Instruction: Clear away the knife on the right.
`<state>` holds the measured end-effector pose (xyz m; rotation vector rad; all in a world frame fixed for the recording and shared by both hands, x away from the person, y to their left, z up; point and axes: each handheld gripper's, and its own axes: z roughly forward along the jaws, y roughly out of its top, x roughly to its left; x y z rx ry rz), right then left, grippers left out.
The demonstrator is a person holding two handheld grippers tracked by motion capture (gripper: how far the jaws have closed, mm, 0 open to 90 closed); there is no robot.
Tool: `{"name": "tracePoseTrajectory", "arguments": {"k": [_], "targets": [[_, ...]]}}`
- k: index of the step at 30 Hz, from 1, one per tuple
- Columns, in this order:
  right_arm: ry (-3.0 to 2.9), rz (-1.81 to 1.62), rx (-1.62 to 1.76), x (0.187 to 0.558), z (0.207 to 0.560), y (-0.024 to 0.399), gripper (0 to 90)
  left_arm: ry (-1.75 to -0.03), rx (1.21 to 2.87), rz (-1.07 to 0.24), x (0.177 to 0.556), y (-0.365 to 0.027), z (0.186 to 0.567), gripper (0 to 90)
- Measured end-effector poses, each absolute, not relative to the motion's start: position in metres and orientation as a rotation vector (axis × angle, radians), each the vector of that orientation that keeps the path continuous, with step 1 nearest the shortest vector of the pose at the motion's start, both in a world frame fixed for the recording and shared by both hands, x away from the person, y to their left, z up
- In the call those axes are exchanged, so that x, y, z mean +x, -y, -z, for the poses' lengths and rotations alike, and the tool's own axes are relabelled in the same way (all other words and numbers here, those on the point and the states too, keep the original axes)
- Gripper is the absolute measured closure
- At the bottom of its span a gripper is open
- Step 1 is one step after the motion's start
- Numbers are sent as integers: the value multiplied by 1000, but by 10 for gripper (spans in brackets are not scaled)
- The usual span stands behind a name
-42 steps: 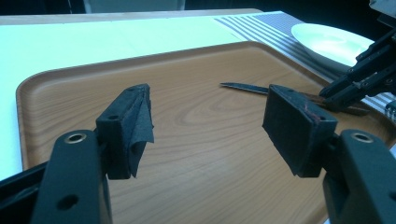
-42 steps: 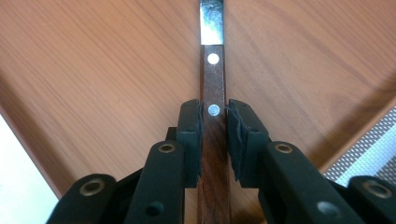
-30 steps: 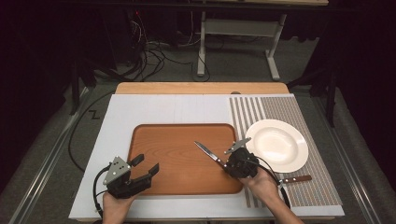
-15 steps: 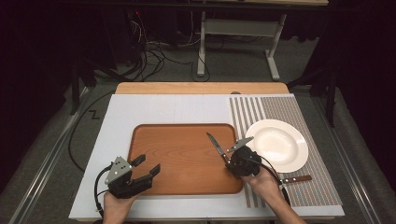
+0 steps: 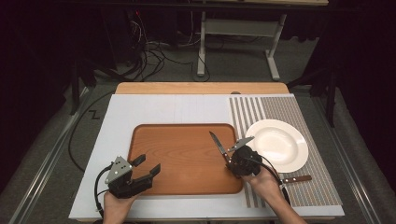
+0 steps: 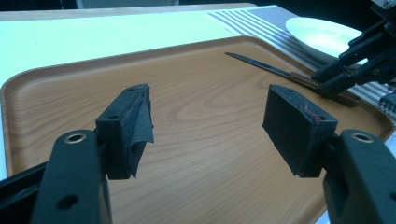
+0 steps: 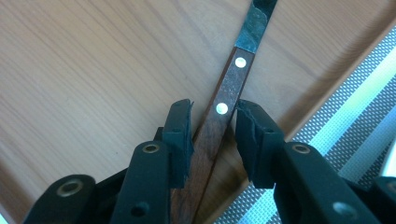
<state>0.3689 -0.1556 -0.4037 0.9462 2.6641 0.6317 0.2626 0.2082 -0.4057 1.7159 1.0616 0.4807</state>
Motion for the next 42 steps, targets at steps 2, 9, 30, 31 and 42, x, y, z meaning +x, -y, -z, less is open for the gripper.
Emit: {"name": "tracePoseTrajectory", "arguments": {"k": [2,9,30,31,42], "targets": [[-2661,-631,954,369,404,156,658,-1063,1714,-481,262,-208,406,332],[-2643,-661,969,368,401,158,551,-1063,1713,-484,262,-208,405,331],[-2385,-1076,1040,337,374,251,401,-1076,1705,-492,262,-209,406,332],[-2380,-1085,1043,337,374,254,401,-1077,1703,-494,262,-208,406,332],[-2251,-1183,1015,320,380,284,394,-1076,1702,-500,261,-209,406,332]]}}
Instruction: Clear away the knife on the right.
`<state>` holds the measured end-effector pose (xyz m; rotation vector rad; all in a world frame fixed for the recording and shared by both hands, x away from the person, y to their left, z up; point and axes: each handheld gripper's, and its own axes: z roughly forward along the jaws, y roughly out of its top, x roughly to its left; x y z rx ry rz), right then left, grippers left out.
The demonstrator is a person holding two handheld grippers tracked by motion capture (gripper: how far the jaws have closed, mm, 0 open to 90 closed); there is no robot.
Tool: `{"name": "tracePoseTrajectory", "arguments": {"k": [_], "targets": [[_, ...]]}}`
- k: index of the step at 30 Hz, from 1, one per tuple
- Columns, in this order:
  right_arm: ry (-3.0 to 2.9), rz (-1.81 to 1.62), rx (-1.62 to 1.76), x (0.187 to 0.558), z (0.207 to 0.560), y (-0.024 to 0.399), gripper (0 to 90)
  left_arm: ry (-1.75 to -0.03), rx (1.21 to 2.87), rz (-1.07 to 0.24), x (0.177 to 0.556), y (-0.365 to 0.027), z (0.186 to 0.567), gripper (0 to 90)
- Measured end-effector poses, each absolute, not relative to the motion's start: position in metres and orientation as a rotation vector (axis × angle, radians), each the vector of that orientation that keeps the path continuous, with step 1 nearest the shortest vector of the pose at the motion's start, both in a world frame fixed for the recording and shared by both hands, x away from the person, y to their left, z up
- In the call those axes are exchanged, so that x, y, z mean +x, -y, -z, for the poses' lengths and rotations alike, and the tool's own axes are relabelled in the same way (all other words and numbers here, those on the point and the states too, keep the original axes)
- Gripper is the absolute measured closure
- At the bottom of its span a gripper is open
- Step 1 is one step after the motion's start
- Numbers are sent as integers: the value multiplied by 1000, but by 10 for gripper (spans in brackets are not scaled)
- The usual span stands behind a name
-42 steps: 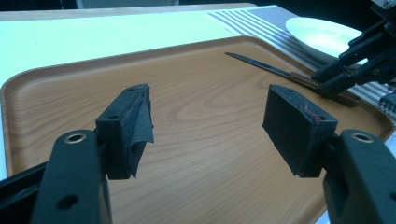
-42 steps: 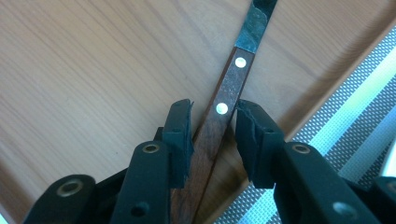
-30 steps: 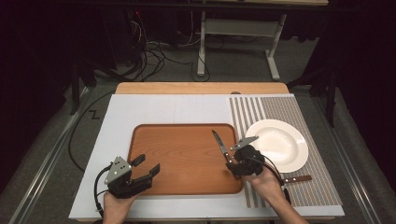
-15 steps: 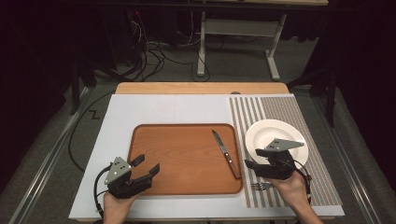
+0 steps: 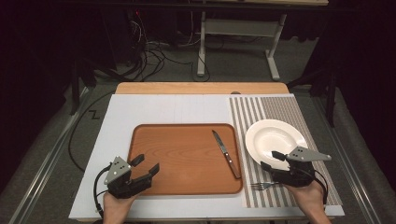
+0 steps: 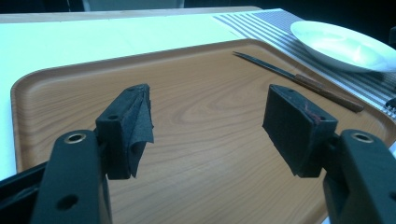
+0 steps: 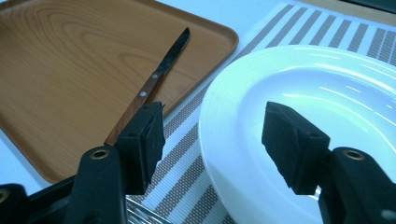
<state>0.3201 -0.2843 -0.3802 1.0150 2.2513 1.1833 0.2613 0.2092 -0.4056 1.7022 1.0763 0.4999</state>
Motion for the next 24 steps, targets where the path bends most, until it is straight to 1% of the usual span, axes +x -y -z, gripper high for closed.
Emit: {"name": "tracePoseTrajectory", "arguments": {"k": [8,14,24], "targets": [[-2129,-1274,1046,309,391,312,350,-1086,1696,-504,261,-211,406,332],[-2022,-1384,1073,299,401,331,338,-1090,1695,-513,261,-211,406,331],[-1994,-1396,1085,298,405,334,333,-1091,1682,-519,262,-214,404,329]]}}
